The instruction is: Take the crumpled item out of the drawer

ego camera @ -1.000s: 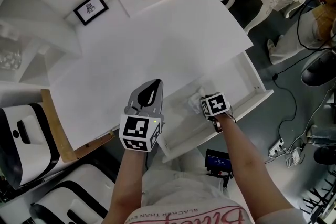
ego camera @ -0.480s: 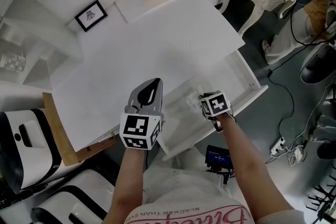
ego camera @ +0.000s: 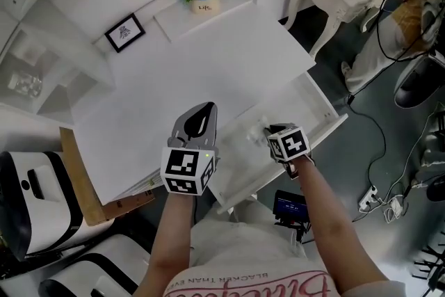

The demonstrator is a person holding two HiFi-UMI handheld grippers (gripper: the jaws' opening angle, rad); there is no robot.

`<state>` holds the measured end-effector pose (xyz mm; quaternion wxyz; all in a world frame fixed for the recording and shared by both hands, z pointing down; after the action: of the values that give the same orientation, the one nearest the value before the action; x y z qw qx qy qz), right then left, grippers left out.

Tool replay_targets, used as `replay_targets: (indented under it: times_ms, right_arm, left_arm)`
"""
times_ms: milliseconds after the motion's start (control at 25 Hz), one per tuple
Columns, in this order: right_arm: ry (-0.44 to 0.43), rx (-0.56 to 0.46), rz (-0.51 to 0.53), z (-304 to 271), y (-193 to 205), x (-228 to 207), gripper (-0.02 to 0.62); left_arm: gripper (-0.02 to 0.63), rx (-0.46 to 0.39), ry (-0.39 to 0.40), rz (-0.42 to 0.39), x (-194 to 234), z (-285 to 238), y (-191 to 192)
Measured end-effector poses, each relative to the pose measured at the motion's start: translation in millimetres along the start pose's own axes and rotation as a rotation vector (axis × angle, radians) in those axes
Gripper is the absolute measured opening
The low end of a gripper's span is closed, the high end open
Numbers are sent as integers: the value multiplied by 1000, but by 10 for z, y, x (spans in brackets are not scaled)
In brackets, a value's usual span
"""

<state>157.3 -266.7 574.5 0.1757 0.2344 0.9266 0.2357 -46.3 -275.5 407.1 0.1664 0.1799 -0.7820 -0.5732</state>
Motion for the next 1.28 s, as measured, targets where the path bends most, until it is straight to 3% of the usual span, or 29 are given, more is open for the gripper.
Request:
replay_targets:
  times_ms: [520, 1040, 1280]
  right_arm:
    - [33, -133, 22, 510, -306, 155, 57]
    - [86, -358, -19, 1203, -493, 331, 57]
    - [116, -474, 10, 1597, -589, 501, 58]
  left_arm:
    - [8, -74, 33, -36, -8, 87, -277]
    - [8, -132, 62, -85, -98, 207, -448]
    - [8, -168, 80, -104, -178, 285, -539]
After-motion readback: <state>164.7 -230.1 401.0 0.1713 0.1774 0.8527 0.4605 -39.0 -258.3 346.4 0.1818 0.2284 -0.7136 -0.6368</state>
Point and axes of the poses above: the fingertips, and each gripper's own axes: z backward along the fingers, x to its left, y out of its underside, the point moved 6 cm from there along z, backward along the fingers, and after that the axes turned 3 degrees about -y, right-handed, at the moved point
